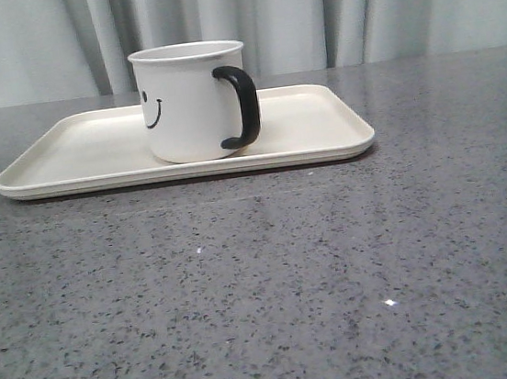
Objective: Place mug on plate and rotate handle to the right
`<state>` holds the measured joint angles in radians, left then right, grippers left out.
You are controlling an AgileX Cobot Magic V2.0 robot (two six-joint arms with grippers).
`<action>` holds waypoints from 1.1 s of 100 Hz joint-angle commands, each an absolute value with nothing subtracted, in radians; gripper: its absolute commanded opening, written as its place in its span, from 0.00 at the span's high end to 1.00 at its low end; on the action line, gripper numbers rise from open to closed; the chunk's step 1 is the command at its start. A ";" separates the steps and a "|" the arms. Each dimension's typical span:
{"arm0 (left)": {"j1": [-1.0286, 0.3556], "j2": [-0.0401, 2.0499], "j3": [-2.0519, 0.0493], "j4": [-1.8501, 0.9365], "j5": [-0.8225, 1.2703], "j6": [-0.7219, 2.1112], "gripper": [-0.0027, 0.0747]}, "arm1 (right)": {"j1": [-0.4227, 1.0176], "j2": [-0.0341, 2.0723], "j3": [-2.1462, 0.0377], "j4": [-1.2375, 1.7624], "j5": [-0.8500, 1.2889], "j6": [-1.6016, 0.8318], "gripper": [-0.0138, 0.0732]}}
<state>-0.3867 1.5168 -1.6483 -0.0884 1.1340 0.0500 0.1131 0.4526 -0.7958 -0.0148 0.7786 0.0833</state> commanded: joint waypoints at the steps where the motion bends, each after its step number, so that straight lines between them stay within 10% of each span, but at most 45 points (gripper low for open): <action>1: -0.347 1.395 -1.552 -0.086 1.008 0.028 0.42 | 0.107 0.467 -0.828 -0.017 0.712 0.077 0.17; 39: -0.065 1.012 -1.059 -0.121 0.882 0.064 0.42 | 0.107 0.467 -0.828 -0.017 0.711 0.077 0.17; 110: -0.056 0.708 -0.795 -0.177 0.832 0.064 0.42 | 0.109 0.574 -0.896 0.172 0.753 -0.063 0.17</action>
<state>-0.0567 0.7119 -0.7695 -0.1587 0.8992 0.0612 0.1131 0.5078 -0.8295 0.0861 0.8030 0.0259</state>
